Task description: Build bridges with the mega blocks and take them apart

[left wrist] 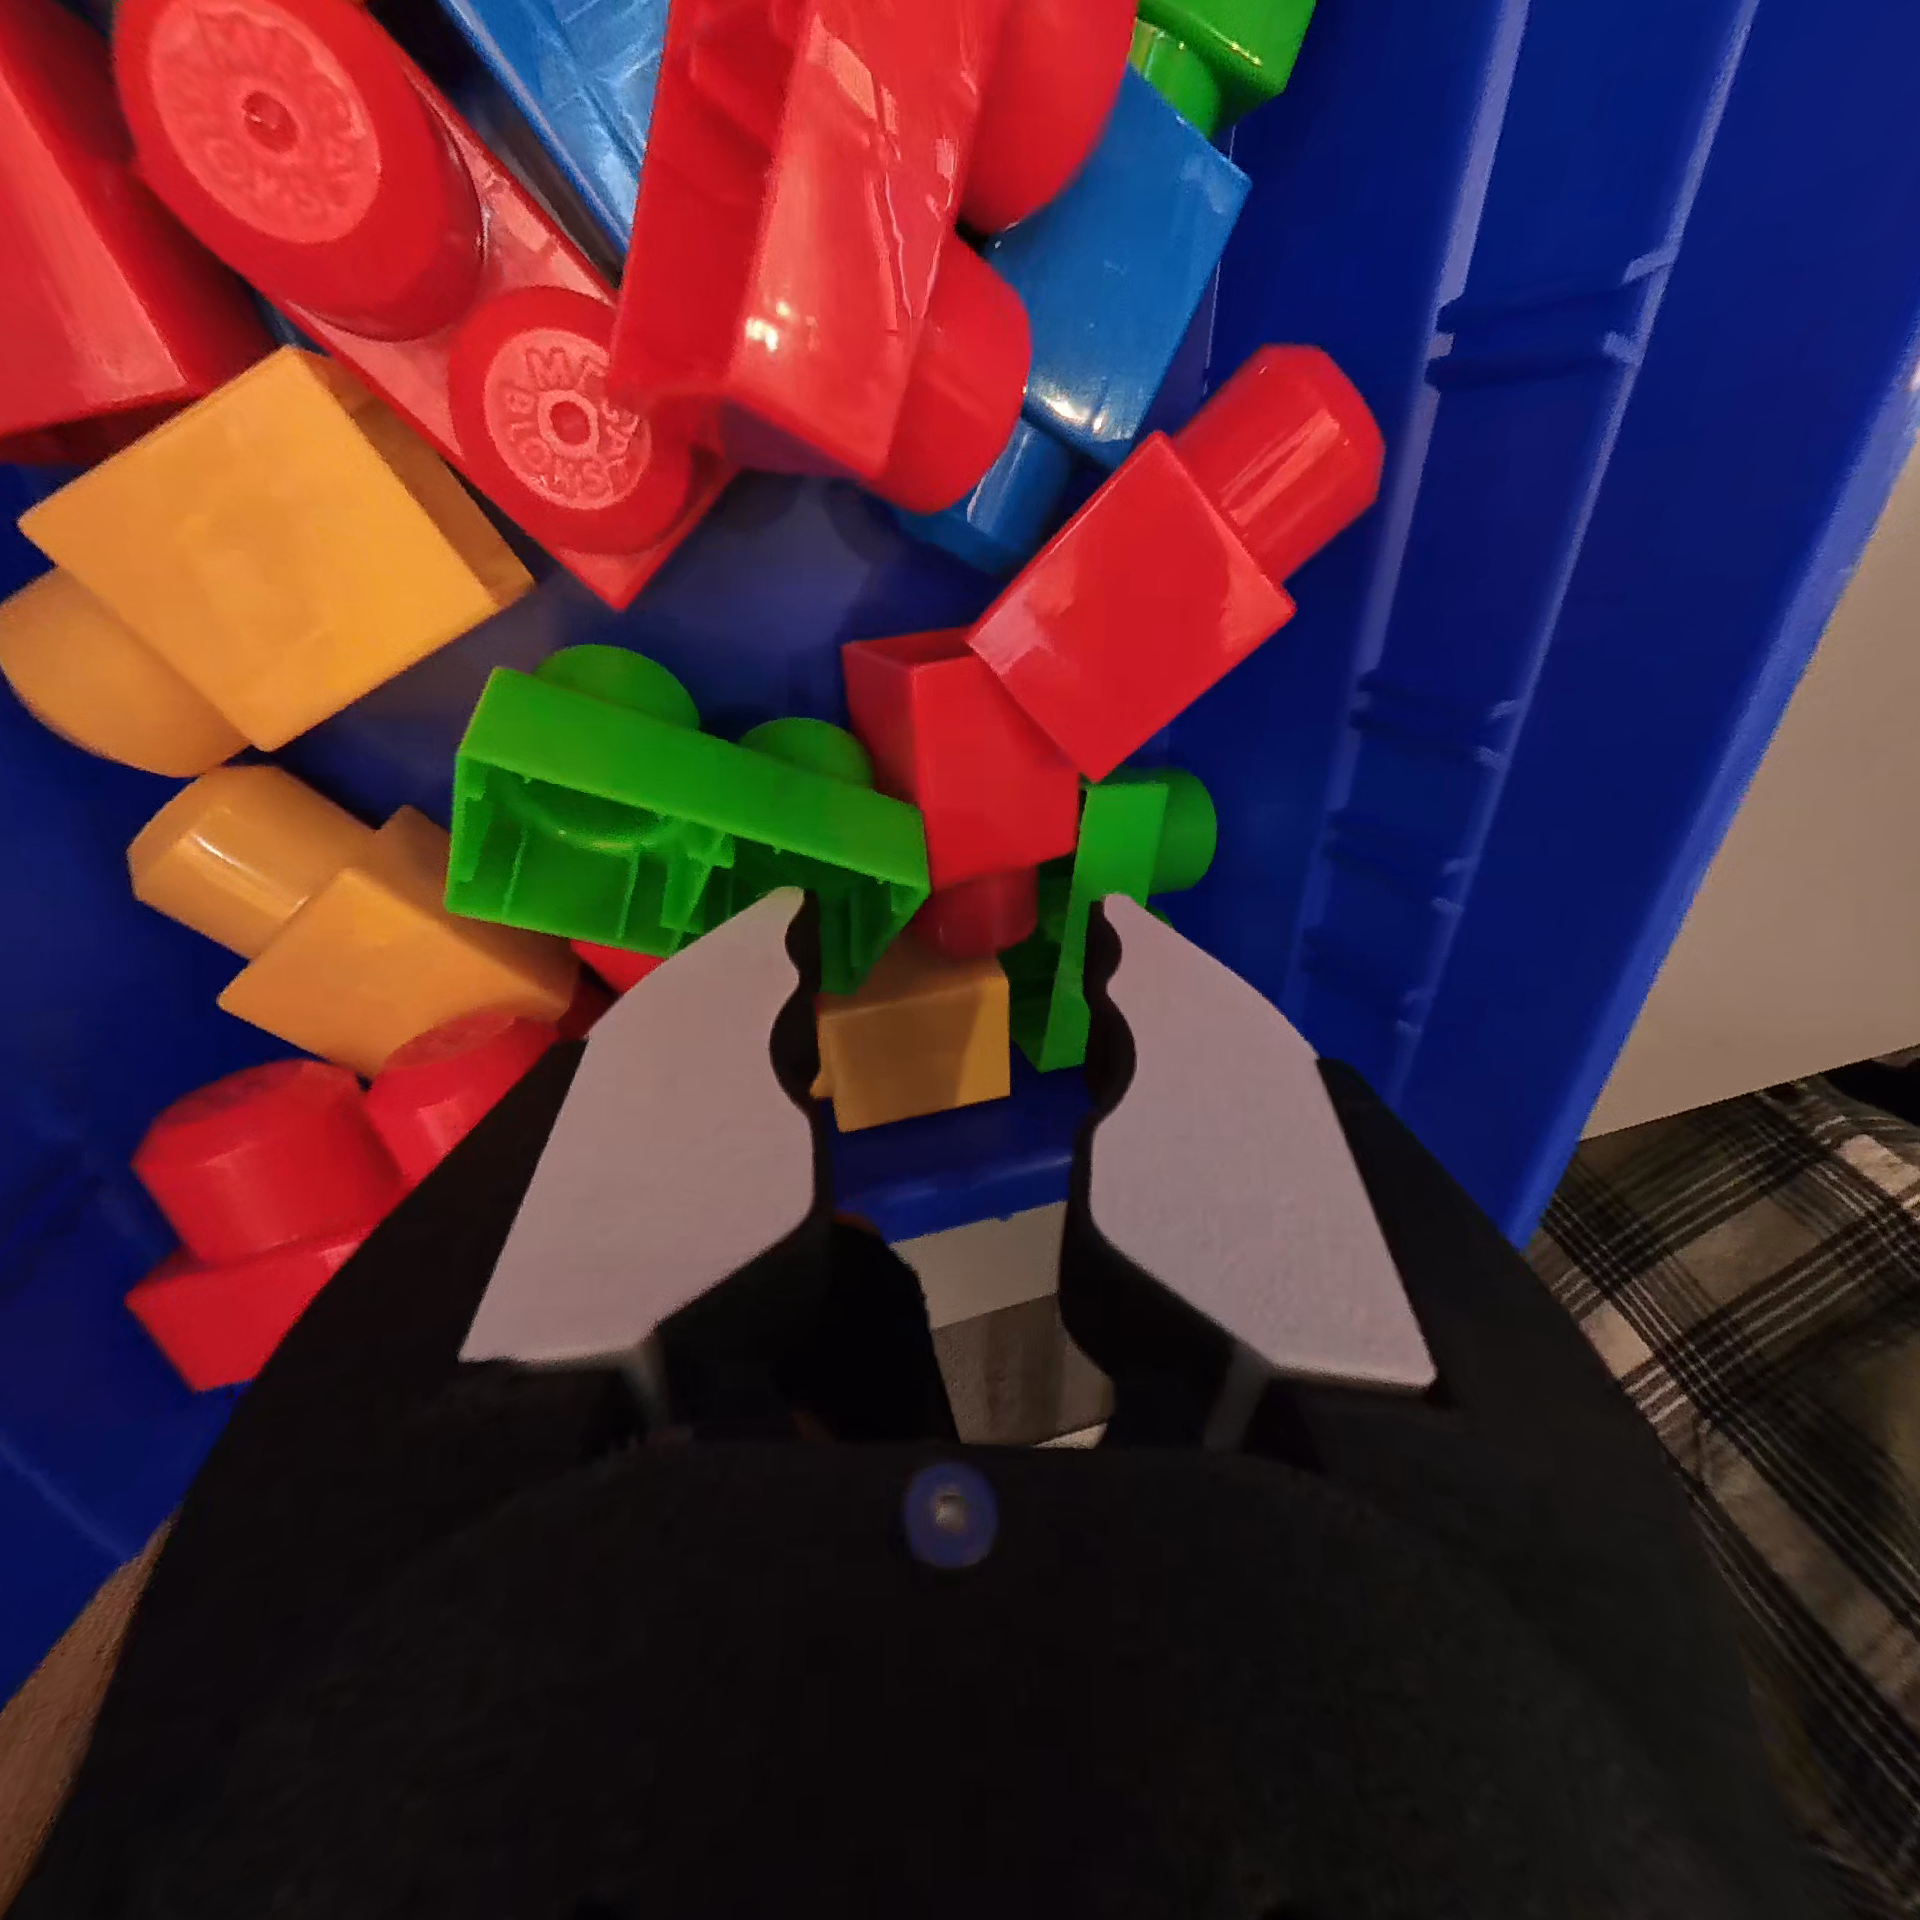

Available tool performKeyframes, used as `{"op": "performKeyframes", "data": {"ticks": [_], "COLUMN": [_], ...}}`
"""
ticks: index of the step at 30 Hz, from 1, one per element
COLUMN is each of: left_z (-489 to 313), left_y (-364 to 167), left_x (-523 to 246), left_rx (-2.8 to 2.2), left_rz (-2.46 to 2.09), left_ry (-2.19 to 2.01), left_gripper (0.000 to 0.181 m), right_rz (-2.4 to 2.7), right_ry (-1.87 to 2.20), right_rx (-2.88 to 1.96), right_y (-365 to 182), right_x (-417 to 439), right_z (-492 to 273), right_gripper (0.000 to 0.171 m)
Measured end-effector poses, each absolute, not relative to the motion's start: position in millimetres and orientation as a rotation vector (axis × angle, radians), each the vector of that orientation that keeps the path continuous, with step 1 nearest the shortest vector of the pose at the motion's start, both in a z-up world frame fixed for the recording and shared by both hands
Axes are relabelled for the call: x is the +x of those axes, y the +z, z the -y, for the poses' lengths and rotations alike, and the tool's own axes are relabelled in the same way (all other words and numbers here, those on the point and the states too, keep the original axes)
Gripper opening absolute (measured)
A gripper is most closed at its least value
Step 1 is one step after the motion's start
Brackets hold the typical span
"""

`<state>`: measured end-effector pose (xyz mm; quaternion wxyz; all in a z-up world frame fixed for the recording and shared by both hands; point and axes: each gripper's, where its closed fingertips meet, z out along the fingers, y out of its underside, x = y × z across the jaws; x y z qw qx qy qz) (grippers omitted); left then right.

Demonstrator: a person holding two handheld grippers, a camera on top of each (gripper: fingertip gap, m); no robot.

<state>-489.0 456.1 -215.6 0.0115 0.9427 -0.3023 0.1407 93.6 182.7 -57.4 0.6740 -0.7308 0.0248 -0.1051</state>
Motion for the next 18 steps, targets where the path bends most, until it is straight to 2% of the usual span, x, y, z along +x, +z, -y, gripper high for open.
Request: {"op": "performKeyframes", "data": {"ticks": [18], "left_z": [-463], "left_y": [-226], "left_x": [-485], "left_rx": [2.962], "left_rz": [1.025], "left_ry": [0.47], "left_gripper": [0.045], "right_rz": [-0.063], "right_ry": [-0.216], "right_rx": [-1.632], "right_y": [-59], "right_x": [93], "right_z": [-184], "right_gripper": [0.123]}}
